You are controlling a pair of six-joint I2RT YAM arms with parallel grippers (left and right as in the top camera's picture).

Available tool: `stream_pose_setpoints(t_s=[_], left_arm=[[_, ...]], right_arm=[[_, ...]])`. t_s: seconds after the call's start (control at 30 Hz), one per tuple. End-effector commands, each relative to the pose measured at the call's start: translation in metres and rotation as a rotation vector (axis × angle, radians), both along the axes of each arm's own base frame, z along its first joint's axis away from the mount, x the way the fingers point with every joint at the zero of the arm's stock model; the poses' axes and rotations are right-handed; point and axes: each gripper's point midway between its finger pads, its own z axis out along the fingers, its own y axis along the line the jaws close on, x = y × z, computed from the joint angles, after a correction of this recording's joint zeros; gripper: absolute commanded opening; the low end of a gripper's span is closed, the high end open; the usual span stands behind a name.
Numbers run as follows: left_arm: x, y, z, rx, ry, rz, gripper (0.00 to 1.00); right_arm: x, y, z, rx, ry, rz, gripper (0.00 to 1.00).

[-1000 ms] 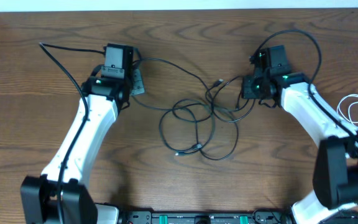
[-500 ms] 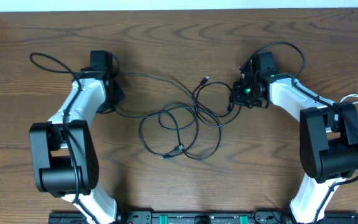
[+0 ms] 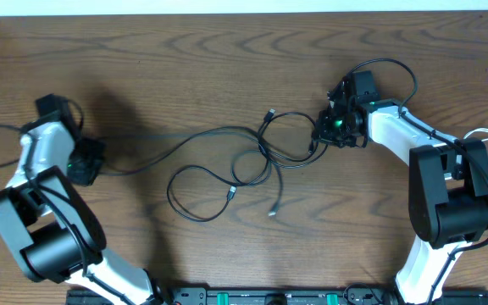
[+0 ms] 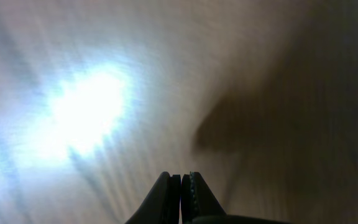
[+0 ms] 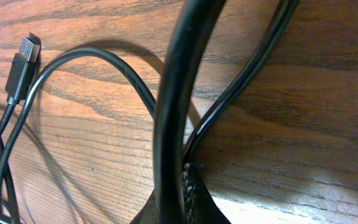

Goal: Untangle cables

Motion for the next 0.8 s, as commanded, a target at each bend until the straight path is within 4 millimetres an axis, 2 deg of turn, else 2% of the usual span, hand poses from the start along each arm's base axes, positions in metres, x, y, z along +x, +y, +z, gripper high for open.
stream_pose_setpoints(t_s=[0.0, 0.03, 0.07, 0.17, 0.27, 0.33, 0.4, 0.47, 0.6, 0.67, 0.77], left_arm=[[-0.007, 0.003, -0.001, -0.06, -0.023, 0.114, 0.08], [-0.008, 0.005, -0.001, -0.064, -0.025, 0.12, 0.08], [-0.008, 0.004, -0.001, -0.067, -0.027, 0.121, 0.12], [-0.002, -0.006, -0.001, -0.12, -0.053, 0.103, 0.31], [0.011, -0.022, 0.0, -0.191, -0.109, -0.035, 0.4], [0.021, -0.032, 0.002, -0.22, -0.149, -0.149, 0.52], [0.028, -0.04, 0.007, -0.226, -0.168, -0.2, 0.74], [0.032, -0.045, 0.013, -0.217, -0.182, -0.219, 0.79], [0.039, -0.059, 0.032, -0.196, -0.22, -0.271, 0.8], [0.044, -0.074, 0.041, -0.19, -0.233, -0.319, 0.8], [0.051, -0.099, 0.044, -0.194, -0.236, -0.392, 0.8]], right_arm=[[-0.012, -0.01, -0.024, -0.047, 0.069, -0.024, 0.01], [-0.012, -0.01, -0.024, -0.047, 0.069, -0.025, 0.01], [-0.012, -0.01, -0.024, -0.046, 0.069, -0.024, 0.01], [-0.012, -0.01, -0.024, -0.047, 0.069, -0.025, 0.01], [-0.011, -0.01, -0.024, -0.046, 0.069, -0.024, 0.01], [-0.011, -0.01, -0.024, -0.046, 0.069, -0.025, 0.01], [-0.012, -0.01, -0.024, -0.046, 0.069, -0.024, 0.01], [-0.012, -0.01, -0.024, -0.046, 0.069, -0.024, 0.01], [-0.012, -0.009, -0.024, -0.046, 0.069, -0.024, 0.01], [-0.011, -0.009, -0.024, -0.046, 0.068, -0.024, 0.01], [-0.011, -0.009, -0.024, -0.046, 0.067, -0.024, 0.01]])
